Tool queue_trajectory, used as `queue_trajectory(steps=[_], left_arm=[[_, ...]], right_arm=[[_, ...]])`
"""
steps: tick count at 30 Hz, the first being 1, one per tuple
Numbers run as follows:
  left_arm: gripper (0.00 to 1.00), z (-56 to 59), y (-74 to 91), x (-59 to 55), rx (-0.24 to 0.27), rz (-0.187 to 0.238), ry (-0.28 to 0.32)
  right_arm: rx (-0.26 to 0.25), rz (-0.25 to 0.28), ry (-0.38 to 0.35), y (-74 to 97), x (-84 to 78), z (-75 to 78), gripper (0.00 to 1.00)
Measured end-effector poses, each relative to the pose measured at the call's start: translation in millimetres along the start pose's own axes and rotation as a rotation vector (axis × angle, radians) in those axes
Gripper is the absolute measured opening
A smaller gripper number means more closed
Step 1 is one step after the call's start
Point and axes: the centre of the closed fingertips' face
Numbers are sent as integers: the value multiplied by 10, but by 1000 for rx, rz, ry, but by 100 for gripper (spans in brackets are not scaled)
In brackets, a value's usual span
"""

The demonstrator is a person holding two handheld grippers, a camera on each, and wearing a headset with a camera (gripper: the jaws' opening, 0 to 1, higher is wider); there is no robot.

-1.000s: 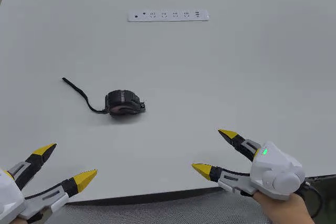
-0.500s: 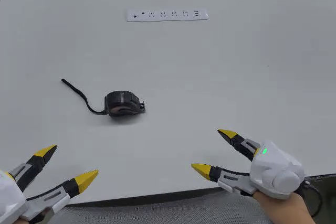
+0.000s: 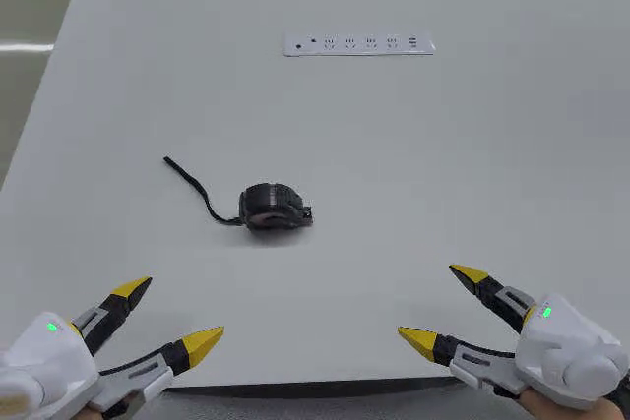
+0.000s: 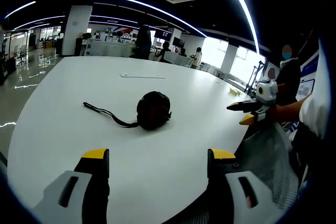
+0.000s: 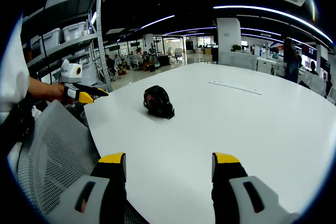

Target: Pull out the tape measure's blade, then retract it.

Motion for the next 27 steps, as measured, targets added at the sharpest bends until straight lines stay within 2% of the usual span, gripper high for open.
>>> queue_trajectory(steps=[14,27], left_arm=[[75,-65,-16,-50,-2,-16,-14],[75,-89,-42,-34,-13,-16,-29]], right_arm=[[18,10,-2,-21,7,18,65],[49,31,8,-64,63,26,63]])
Point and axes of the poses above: the centre of the closed fingertips' face, and the gripper's own axes: y roughly backward along the fingers, z roughly to its right, x roughly out of its top, and after that the axes turned 14 degrees about y, right-handed
